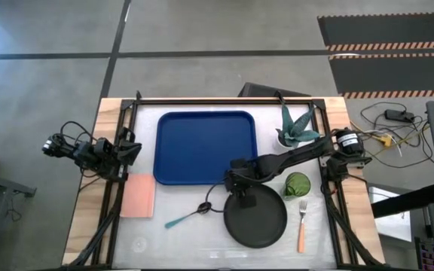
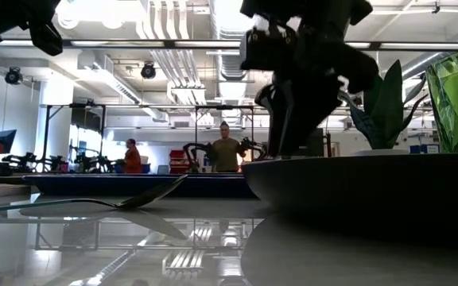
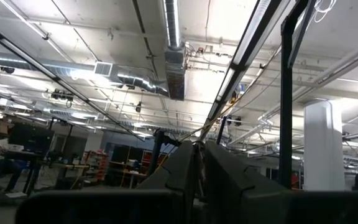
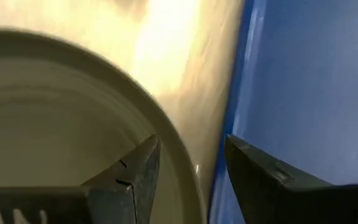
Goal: Pick and place plate/cup/fork/spoon on tray
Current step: Put the black plate on the blue serving tray
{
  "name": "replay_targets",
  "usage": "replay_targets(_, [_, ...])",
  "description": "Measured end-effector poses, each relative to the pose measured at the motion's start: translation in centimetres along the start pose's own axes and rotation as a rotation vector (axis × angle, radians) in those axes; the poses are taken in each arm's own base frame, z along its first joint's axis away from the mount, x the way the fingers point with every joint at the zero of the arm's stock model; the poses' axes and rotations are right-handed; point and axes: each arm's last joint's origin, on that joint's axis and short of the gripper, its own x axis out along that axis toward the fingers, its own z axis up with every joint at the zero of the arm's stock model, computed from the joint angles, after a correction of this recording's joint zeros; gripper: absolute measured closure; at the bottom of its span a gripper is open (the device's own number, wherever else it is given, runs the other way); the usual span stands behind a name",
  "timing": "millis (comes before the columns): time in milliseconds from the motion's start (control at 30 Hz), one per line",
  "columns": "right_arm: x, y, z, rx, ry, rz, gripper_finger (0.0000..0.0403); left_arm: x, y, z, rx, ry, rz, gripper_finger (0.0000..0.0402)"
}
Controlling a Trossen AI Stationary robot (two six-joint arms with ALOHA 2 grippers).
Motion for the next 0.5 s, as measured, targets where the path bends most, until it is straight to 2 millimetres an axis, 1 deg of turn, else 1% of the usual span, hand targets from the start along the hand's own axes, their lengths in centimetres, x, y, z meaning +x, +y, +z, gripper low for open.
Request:
replay_targets(167, [2.0, 0.2, -0.3, -0.017, 0.047, 0.034, 0.0236, 0.0, 0.0, 0.0, 0.000, 0.000, 0.000, 0.0378])
replay_targets(233, [2.4, 0.3, -0.4, -0.028, 0.062, 0.037, 0.0236, 0.0, 0.0, 0.0, 0.000, 0.000, 0.000, 0.0378])
replay_targets(500, [2.3, 0.3, -0.4, -0.035, 0.053, 0.036, 0.0238, 0.0, 0.0, 0.0, 0.000, 0.000, 0.000, 0.0378])
